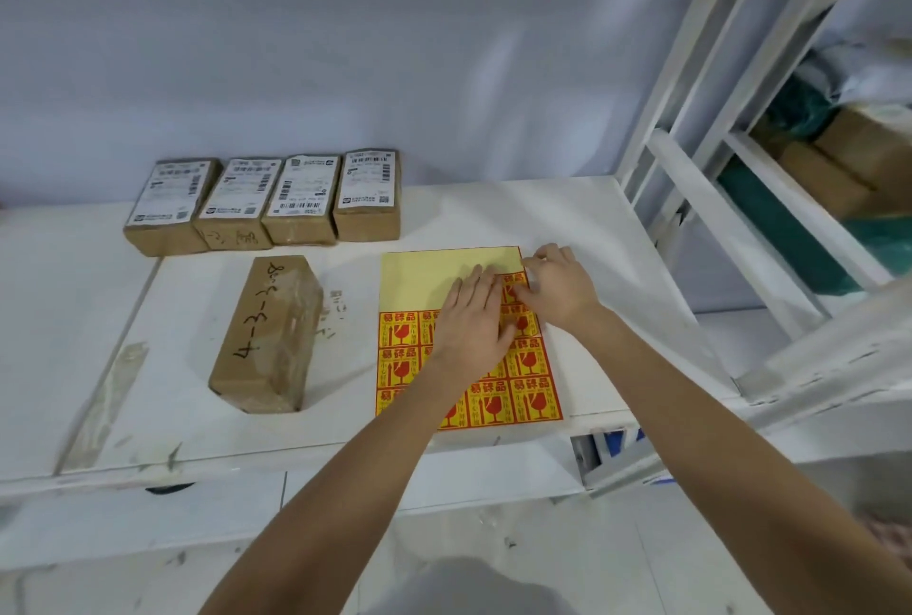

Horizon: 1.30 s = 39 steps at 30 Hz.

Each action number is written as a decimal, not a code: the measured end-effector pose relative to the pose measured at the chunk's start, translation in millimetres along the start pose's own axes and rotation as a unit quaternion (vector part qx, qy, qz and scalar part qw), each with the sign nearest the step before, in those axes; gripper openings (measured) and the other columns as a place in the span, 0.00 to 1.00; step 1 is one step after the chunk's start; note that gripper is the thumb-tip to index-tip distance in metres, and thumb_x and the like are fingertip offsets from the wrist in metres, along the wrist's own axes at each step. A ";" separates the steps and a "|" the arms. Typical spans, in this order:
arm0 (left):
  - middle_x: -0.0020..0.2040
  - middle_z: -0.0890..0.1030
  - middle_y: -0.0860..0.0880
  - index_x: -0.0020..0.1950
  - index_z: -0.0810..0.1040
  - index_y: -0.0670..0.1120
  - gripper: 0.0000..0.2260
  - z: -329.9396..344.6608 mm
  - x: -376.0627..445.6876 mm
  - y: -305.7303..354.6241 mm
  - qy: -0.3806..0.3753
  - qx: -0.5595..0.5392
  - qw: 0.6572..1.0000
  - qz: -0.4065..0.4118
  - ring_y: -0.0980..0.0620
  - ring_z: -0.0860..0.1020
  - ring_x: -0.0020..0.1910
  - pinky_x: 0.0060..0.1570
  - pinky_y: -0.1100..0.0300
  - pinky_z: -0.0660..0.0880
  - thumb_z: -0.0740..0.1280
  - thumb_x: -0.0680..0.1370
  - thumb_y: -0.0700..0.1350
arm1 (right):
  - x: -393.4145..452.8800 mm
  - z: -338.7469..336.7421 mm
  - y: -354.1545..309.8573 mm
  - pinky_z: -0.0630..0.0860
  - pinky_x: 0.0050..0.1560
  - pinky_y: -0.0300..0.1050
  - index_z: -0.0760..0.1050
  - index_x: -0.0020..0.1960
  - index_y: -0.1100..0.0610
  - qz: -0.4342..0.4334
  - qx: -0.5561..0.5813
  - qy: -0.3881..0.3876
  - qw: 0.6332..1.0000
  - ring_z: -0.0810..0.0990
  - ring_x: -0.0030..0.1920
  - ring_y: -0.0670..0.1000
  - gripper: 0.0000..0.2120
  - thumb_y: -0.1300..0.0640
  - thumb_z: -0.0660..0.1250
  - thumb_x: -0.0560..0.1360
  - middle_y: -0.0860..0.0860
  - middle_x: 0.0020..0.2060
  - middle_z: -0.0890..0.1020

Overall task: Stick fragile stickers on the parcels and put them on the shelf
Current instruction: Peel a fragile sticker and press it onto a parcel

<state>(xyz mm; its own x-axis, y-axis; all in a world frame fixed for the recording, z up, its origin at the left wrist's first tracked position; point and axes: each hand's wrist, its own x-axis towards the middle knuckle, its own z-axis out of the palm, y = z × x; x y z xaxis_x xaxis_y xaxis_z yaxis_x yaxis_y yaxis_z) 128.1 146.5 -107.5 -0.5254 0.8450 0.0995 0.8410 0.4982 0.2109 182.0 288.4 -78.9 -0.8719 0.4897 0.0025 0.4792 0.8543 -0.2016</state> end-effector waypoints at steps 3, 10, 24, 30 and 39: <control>0.77 0.54 0.45 0.77 0.53 0.42 0.29 6.0 -0.7 0.6 0.005 -0.019 1.000 -0.021 0.49 0.48 0.77 0.74 0.54 0.43 0.53 0.81 0.55 | -0.1 4.1 4.8 0.67 0.60 0.47 0.77 0.61 0.57 -0.006 0.005 0.010 1.000 0.68 0.61 0.57 0.17 0.49 0.62 0.77 0.56 0.59 0.73; 0.77 0.55 0.44 0.76 0.54 0.41 0.28 6.9 -1.4 -1.1 0.020 -0.031 0.999 -0.030 0.49 0.50 0.77 0.75 0.54 0.45 0.52 0.81 0.55 | 3.3 8.3 9.2 0.68 0.60 0.46 0.79 0.56 0.56 0.001 0.093 0.042 0.995 0.70 0.60 0.54 0.13 0.52 0.66 0.75 0.54 0.56 0.75; 0.76 0.57 0.44 0.76 0.54 0.42 0.29 7.3 -0.2 -1.6 0.027 -0.031 0.998 -0.050 0.48 0.51 0.76 0.74 0.56 0.46 0.53 0.80 0.56 | -11.1 1.8 13.2 0.71 0.46 0.34 0.79 0.44 0.56 0.016 0.360 0.066 0.931 0.78 0.44 0.45 0.00 0.59 0.69 0.74 0.44 0.39 0.80; 0.76 0.57 0.44 0.76 0.56 0.43 0.28 10.1 1.1 -2.3 0.036 -0.020 0.998 -0.044 0.48 0.52 0.76 0.73 0.56 0.45 0.53 0.80 0.57 | -18.4 -12.8 12.3 0.74 0.44 0.31 0.78 0.43 0.57 0.034 0.424 0.102 0.899 0.79 0.41 0.42 0.01 0.61 0.69 0.74 0.44 0.38 0.81; 0.53 0.81 0.46 0.52 0.83 0.47 0.14 1.4 -4.6 1.1 0.083 -0.011 0.984 0.156 0.45 0.79 0.55 0.52 0.52 0.77 0.75 0.67 0.39 | -32.0 -12.8 10.4 0.73 0.39 0.29 0.76 0.44 0.59 0.056 0.466 0.123 0.874 0.79 0.38 0.43 0.05 0.66 0.71 0.71 0.47 0.37 0.80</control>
<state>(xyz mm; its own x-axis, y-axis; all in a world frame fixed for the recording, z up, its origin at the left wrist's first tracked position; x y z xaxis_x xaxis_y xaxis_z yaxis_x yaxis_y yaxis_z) 131.6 143.4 -109.1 -0.2580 0.9116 0.3202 0.9626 0.2143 0.1656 216.2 283.9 -68.6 -0.7213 0.6822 0.1197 0.1699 0.3418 -0.9243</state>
